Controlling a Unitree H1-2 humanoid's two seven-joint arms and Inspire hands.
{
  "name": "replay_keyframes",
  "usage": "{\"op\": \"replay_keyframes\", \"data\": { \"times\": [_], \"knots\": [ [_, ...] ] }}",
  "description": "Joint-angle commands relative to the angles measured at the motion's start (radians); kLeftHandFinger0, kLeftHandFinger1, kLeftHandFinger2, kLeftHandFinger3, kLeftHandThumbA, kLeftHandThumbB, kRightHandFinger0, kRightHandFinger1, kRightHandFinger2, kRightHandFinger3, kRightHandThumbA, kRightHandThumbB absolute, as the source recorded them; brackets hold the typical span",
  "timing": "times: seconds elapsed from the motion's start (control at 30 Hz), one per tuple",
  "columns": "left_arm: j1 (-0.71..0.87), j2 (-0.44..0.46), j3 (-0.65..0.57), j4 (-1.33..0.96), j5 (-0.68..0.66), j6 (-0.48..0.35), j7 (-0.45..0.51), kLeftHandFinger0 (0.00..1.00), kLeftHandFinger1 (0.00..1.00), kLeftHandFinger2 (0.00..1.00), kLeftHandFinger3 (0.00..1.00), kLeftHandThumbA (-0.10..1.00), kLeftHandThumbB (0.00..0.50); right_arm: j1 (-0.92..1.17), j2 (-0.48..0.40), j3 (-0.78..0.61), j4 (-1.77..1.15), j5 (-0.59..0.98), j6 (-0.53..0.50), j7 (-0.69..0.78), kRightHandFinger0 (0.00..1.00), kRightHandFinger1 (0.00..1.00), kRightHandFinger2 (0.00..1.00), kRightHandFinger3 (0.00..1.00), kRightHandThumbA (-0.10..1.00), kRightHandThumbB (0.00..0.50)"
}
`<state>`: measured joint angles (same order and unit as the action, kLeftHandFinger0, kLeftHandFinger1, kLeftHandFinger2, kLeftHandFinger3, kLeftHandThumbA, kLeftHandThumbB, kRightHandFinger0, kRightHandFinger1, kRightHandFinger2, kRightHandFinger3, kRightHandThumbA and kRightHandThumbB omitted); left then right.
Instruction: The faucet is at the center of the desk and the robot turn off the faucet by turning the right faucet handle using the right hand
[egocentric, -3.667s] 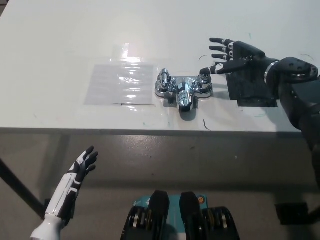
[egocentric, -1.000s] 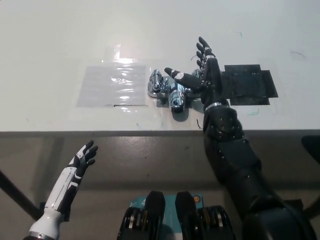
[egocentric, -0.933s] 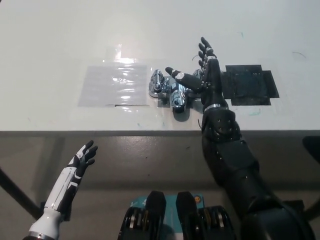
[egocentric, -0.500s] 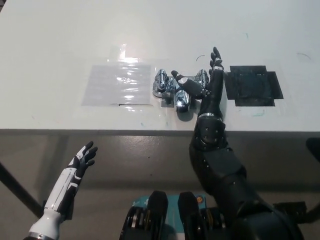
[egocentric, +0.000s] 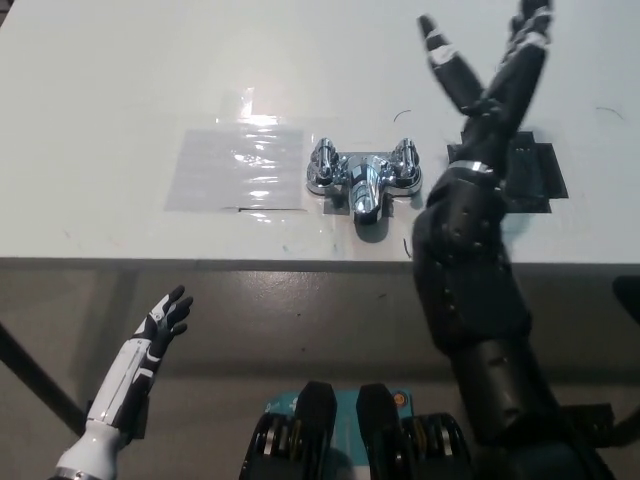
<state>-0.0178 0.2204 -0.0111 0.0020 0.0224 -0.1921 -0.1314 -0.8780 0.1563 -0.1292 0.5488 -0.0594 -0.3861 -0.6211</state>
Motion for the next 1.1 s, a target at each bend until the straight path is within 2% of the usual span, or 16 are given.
{"op": "replay_keyframes", "data": {
  "times": [0.0,0.1,0.17,0.2,0.3,0.37,0.43,0.47,0.53,0.6,0.67,0.7,0.73,0.83,0.93,1.07],
  "knots": [
    [-0.001,0.013,0.002,-0.020,-0.013,-0.035,-0.014,1.00,1.00,1.00,1.00,1.00,0.428,0.010,-0.021,-0.009,-0.473,-0.053,-0.029,0.030,1.00,1.00,1.00,1.00,1.00,0.344],
    [-0.006,0.009,-0.003,-0.016,-0.005,-0.035,-0.013,1.00,1.00,1.00,1.00,1.00,0.431,0.055,-0.043,0.004,-0.636,-0.098,0.021,0.063,1.00,1.00,1.00,1.00,1.00,0.349],
    [-0.008,0.009,-0.004,-0.017,-0.007,-0.034,-0.015,1.00,1.00,1.00,1.00,1.00,0.436,0.133,-0.048,0.039,-0.802,-0.103,0.073,0.123,1.00,1.00,1.00,1.00,1.00,0.372],
    [-0.010,0.012,-0.003,-0.020,-0.008,-0.032,-0.017,1.00,1.00,1.00,1.00,1.00,0.436,0.199,-0.075,0.081,-0.887,-0.108,0.067,0.185,1.00,1.00,1.00,1.00,1.00,0.370],
    [-0.017,0.018,0.002,-0.014,-0.022,-0.039,-0.024,1.00,1.00,1.00,1.00,1.00,0.423,0.304,-0.112,0.129,-0.981,-0.143,0.053,0.255,1.00,1.00,1.00,1.00,1.00,0.376],
    [-0.020,0.021,0.004,-0.015,-0.021,-0.035,-0.024,1.00,1.00,1.00,1.00,1.00,0.429,0.399,-0.176,0.175,-1.019,-0.138,0.014,0.321,1.00,1.00,1.00,1.00,1.00,0.363],
    [-0.016,0.023,0.005,-0.019,-0.017,-0.035,-0.023,1.00,1.00,1.00,1.00,1.00,0.419,0.499,-0.222,0.214,-1.053,-0.100,0.015,0.363,1.00,1.00,1.00,1.00,1.00,0.384],
    [-0.021,0.022,0.005,-0.013,-0.014,-0.042,-0.021,1.00,1.00,1.00,1.00,1.00,0.414,0.584,-0.266,0.240,-1.060,-0.060,0.025,0.393,1.00,1.00,1.00,1.00,1.00,0.377],
    [-0.018,0.020,0.004,-0.013,-0.014,-0.042,-0.020,1.00,1.00,1.00,1.00,1.00,0.426,0.666,-0.305,0.262,-1.044,-0.033,0.013,0.410,1.00,1.00,1.00,1.00,1.00,0.337],
    [-0.018,0.017,0.002,-0.011,-0.012,-0.042,-0.020,1.00,1.00,1.00,1.00,1.00,0.441,0.740,-0.359,0.290,-0.997,0.012,-0.007,0.434,1.00,1.00,1.00,1.00,1.00,0.339],
    [-0.017,0.014,0.000,-0.013,-0.015,-0.044,-0.021,1.00,1.00,1.00,1.00,1.00,0.441,0.791,-0.394,0.300,-0.927,-0.020,-0.048,0.438,1.00,1.00,1.00,1.00,1.00,0.308],
    [-0.018,0.013,0.000,-0.014,-0.015,-0.042,-0.020,1.00,1.00,1.00,1.00,1.00,0.442,0.810,-0.405,0.305,-0.887,-0.027,-0.060,0.436,1.00,1.00,1.00,1.00,1.00,0.317],
    [-0.017,0.014,0.001,-0.020,-0.016,-0.038,-0.021,1.00,1.00,1.00,1.00,1.00,0.439,0.832,-0.416,0.314,-0.831,-0.020,-0.069,0.436,1.00,1.00,1.00,1.00,1.00,0.358],
    [-0.018,0.017,0.002,-0.027,-0.019,-0.037,-0.022,1.00,1.00,1.00,1.00,1.00,0.424,0.852,-0.429,0.328,-0.745,0.000,-0.079,0.433,1.00,1.00,1.00,1.00,1.00,0.379],
    [-0.014,0.018,0.004,-0.033,-0.021,-0.031,-0.022,1.00,1.00,1.00,1.00,1.00,0.426,0.862,-0.431,0.336,-0.653,0.013,-0.084,0.427,1.00,1.00,1.00,1.00,1.00,0.311],
    [-0.015,0.012,0.004,-0.030,-0.033,-0.040,-0.023,1.00,1.00,1.00,1.00,1.00,0.418,0.871,-0.403,0.318,-0.568,0.080,-0.084,0.446,1.00,1.00,1.00,1.00,1.00,0.295]
  ]
}}
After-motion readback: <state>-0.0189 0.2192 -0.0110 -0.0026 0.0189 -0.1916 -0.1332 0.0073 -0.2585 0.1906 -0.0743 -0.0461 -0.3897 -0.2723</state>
